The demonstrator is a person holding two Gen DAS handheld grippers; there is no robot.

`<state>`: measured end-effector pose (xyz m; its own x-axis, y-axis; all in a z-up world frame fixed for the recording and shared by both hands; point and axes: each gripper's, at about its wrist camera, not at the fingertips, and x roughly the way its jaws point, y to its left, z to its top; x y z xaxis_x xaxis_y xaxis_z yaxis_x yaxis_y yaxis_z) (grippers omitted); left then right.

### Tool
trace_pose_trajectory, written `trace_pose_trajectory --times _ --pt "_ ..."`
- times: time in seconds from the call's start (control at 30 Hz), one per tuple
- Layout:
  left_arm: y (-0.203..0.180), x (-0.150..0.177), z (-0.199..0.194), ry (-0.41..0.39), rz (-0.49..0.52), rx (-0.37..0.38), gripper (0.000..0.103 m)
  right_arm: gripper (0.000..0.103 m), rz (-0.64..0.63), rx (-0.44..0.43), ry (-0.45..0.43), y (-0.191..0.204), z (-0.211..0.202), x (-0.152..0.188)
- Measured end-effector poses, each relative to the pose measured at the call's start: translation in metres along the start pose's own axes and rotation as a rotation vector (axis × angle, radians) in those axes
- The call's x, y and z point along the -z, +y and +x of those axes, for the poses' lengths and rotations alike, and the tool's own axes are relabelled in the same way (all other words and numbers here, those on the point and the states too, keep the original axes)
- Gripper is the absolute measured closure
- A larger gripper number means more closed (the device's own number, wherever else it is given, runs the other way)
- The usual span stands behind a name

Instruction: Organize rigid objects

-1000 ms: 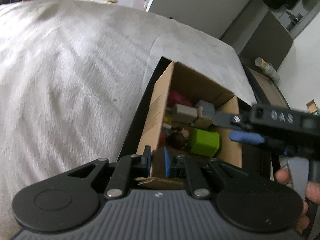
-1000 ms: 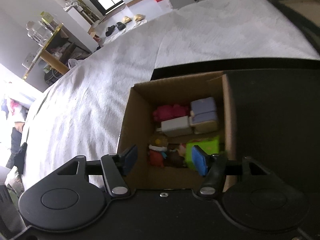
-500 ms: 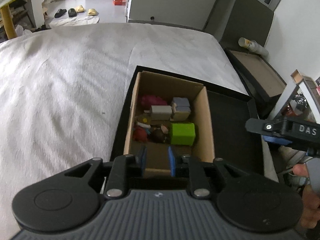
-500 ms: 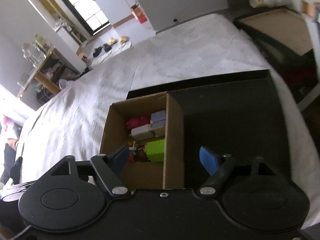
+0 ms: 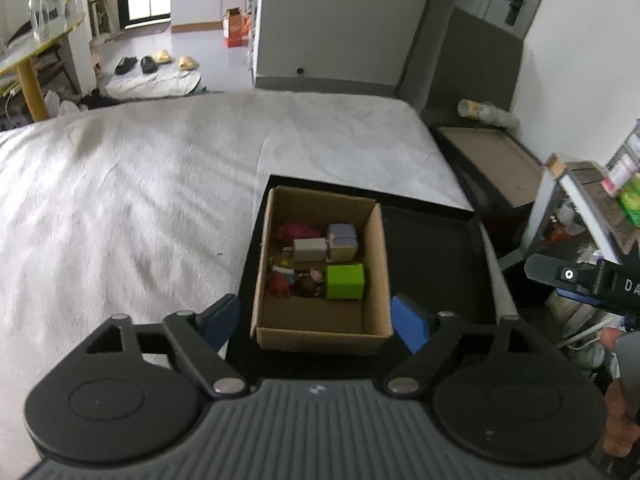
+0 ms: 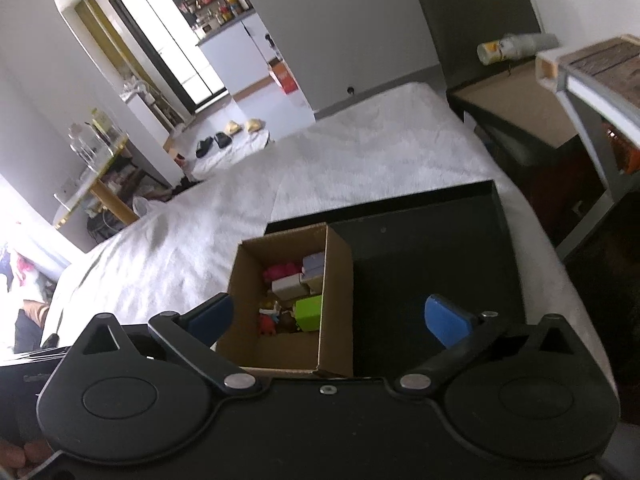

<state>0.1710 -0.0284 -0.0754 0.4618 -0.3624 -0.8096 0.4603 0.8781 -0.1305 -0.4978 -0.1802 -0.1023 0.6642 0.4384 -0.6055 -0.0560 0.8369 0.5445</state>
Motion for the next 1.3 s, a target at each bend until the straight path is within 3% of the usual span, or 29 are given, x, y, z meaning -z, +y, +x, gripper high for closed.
trace_pose_trajectory --times 0.27,0.67,1.1,1.3 --pt "-0.022 0.002 -0.035 -0.024 0.053 -0.002 0.013 0.0 -0.007 0.011 -0.049 -0.002 -0.041 0.0" --pt "-0.034 0.017 -0.08 -0.036 0.038 -0.003 0.012 0.0 -0.019 0.018 -0.085 -0.009 -0.084 0.011" --pt "-0.044 0.039 -0.116 -0.039 0.03 0.002 0.012 0.0 -0.089 0.039 -0.077 0.005 -0.116 0.035" --pt "-0.056 0.056 -0.119 -0.006 0.052 0.007 0.011 0.0 -0.125 0.065 -0.058 0.015 -0.127 0.046"
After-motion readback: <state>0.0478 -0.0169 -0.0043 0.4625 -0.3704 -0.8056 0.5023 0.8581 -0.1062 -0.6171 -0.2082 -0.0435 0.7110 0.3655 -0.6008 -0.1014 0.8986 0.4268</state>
